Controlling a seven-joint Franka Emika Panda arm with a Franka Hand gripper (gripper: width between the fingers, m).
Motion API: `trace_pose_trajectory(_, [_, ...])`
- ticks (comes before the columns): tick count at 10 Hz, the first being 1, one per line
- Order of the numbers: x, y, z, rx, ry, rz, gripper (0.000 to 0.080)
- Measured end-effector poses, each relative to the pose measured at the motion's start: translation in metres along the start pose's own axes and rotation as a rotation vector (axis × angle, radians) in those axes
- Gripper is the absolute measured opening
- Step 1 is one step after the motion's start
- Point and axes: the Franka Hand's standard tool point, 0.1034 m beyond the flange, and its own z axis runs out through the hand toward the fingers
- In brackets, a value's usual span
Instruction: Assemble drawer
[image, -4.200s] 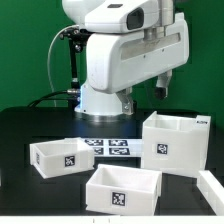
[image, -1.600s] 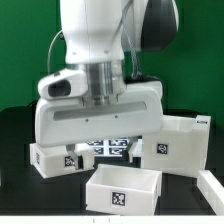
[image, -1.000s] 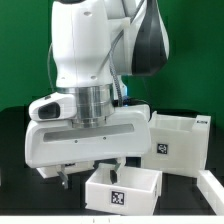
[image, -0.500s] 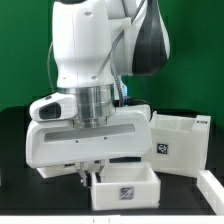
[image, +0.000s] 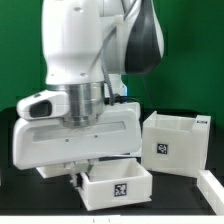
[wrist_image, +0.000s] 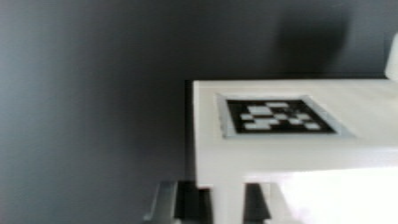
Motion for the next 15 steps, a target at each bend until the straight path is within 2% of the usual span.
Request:
trace_pose_trajectory(2, [-0.02, 0.036, 0.004, -0.013, -0.006, -0.061, 0.0037])
trace_pose_trajectory(4, [-0.03, 0.055, 0.007, -0.017, -0.009, -0.076, 0.0037])
trace_pose_trajectory(5, [-0.034, 0.06, 0.007, -0.018, -0.009, -0.065, 0.0038])
trace_pose_trajectory(8, [-0.032, 0.058, 0.007, -0.017, -0.009, -0.069, 0.0038])
trace_pose_trajectory(9, [-0.032, 0.058, 0.007, -0.017, -0.009, -0.069, 0.0215])
trace_pose_trajectory(10, [-0.032, 0.058, 0.007, -0.017, -0.009, -0.069, 0.0215])
trace_pose_trajectory(11, [-0.032, 0.056, 0.006, -0.012, -0.013, -0.06, 0.0402])
trace_pose_trajectory(12, [-0.026, 0.052, -0.003, 0.005, -0.025, -0.045, 0.0541])
trace_pose_trajectory(13, [-0.021, 0.05, -0.021, 0.015, -0.028, -0.05, 0.0615])
trace_pose_trajectory(14, [-0.015, 0.047, -0.045, 0.015, -0.018, -0.04, 0.0615])
trace_pose_trajectory(15, [-0.011, 0.039, -0.063, 0.025, -0.022, -0.004, 0.0643])
